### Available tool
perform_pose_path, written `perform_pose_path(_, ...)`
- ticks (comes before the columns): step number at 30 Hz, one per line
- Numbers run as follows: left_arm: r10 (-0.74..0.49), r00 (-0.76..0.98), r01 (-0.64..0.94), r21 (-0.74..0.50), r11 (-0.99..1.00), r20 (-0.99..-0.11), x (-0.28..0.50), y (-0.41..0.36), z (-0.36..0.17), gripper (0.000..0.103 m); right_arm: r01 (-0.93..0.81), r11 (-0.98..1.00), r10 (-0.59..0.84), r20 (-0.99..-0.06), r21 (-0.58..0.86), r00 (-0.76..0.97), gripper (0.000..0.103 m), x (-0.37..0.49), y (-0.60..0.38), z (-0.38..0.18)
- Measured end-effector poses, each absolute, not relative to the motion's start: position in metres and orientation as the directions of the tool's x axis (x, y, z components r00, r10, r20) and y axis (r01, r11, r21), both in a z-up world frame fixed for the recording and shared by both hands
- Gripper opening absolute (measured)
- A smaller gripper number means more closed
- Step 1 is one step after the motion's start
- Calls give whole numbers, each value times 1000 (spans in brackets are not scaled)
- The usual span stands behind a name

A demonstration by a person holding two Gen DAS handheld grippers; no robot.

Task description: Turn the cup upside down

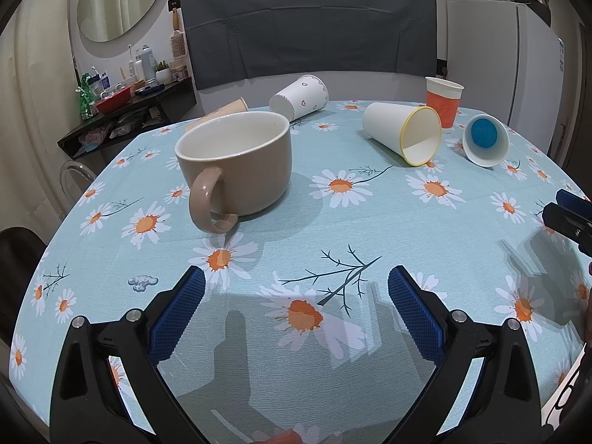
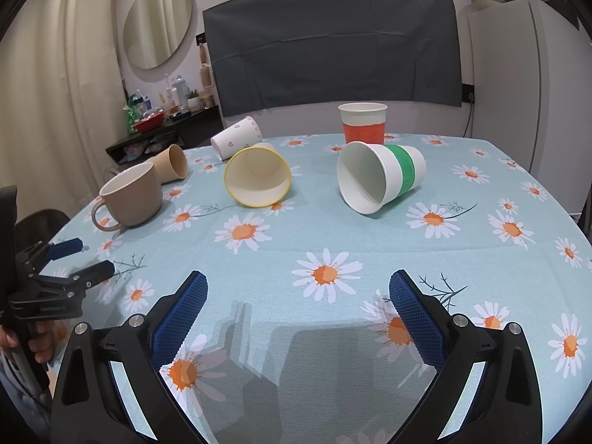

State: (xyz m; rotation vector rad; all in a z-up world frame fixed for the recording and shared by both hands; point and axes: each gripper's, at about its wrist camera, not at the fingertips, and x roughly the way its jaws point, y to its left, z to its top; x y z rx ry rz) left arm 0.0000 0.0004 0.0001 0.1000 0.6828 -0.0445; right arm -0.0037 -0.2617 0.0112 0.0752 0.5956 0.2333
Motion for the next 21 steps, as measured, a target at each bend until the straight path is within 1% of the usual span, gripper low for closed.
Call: perform_pose_path(21,-3,775,71,81,994,-631,1,2,-1,97,-198,971,239,-544,133,804,95,-5,-261,11)
